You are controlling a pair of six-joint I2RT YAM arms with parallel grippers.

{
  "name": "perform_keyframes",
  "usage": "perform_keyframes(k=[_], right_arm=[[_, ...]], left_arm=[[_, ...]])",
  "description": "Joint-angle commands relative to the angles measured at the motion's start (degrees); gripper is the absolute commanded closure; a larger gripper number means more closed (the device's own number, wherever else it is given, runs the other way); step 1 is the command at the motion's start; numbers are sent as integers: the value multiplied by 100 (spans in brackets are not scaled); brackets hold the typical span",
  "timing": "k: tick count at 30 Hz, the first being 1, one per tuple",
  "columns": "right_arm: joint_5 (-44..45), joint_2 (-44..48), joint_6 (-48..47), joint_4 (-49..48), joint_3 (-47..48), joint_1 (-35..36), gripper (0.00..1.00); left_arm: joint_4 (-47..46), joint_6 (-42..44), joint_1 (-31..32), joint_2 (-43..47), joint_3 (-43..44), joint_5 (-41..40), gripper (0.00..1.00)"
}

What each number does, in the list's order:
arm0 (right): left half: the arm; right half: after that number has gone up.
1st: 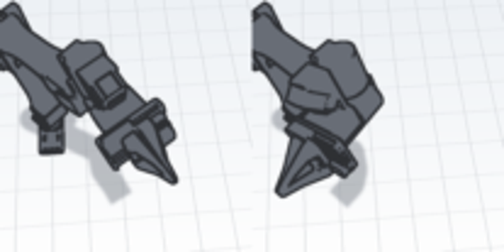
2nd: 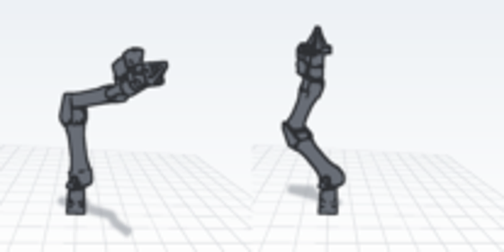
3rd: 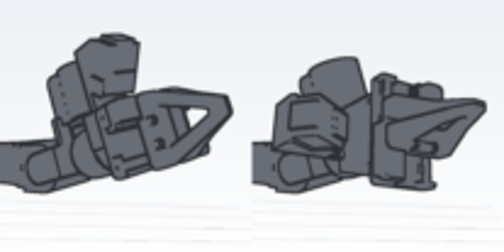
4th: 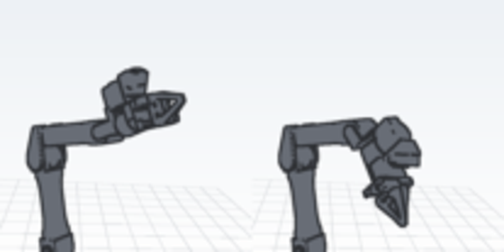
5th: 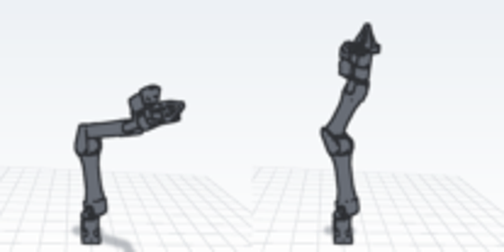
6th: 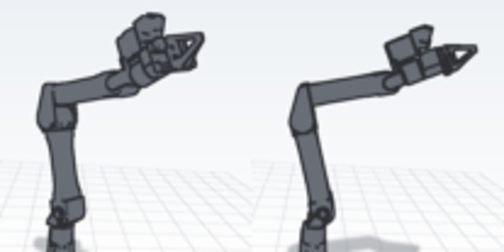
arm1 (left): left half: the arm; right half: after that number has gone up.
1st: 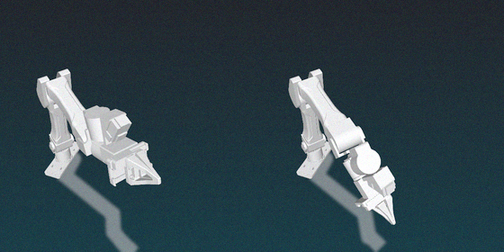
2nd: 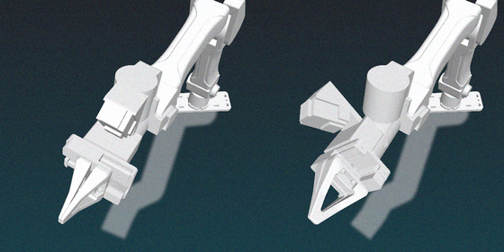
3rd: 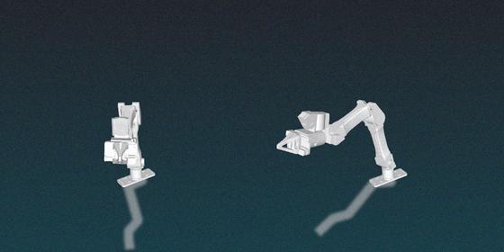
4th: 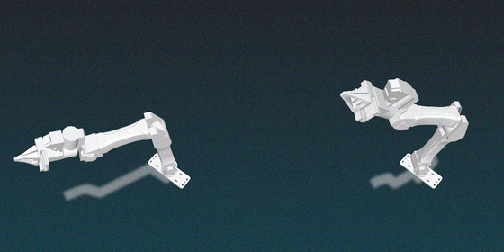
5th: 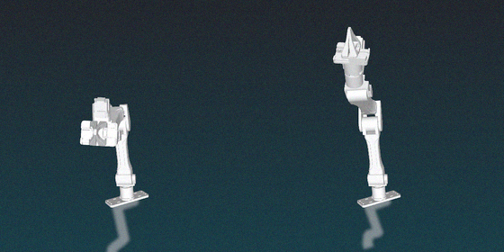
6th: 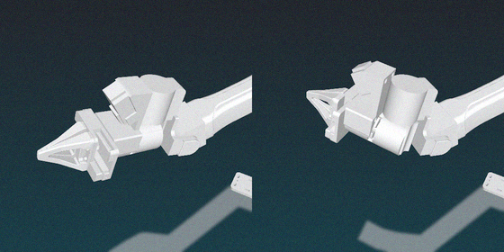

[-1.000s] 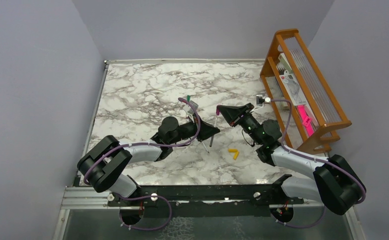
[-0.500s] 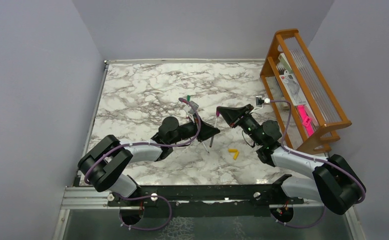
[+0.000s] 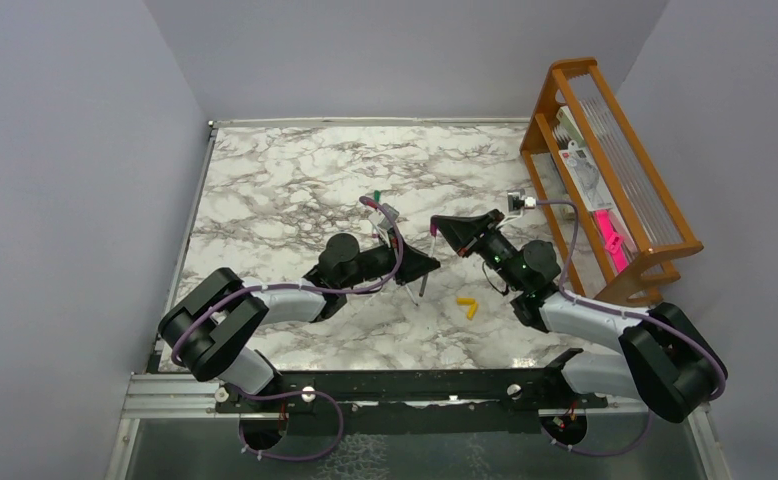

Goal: Insert the pens into the pen caps

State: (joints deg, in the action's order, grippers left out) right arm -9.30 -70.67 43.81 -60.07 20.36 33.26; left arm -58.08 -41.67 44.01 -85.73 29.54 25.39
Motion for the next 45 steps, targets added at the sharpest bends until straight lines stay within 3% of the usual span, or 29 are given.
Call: perform_keyframes(k=[1,19,27,39,45], right_arm=[[-169,114,11,-45,-138,-6,99],[104,491,-25,230,-384,-8,99],[-64,346,-150,-122,-614,-7,99],[-640,682,-455,648,-661,-3,99],[-885,621,-454,579,-844,-3,99]], left_arm=[[-259,14,38,140,44,-215,100],[-379,-117,38,-1,493,-448,100],[-572,-230,35,106,622,-624,100],[-542,-84,-15,254,1018,-440,100],[-494,-52,-37,347,1209,-381,100]])
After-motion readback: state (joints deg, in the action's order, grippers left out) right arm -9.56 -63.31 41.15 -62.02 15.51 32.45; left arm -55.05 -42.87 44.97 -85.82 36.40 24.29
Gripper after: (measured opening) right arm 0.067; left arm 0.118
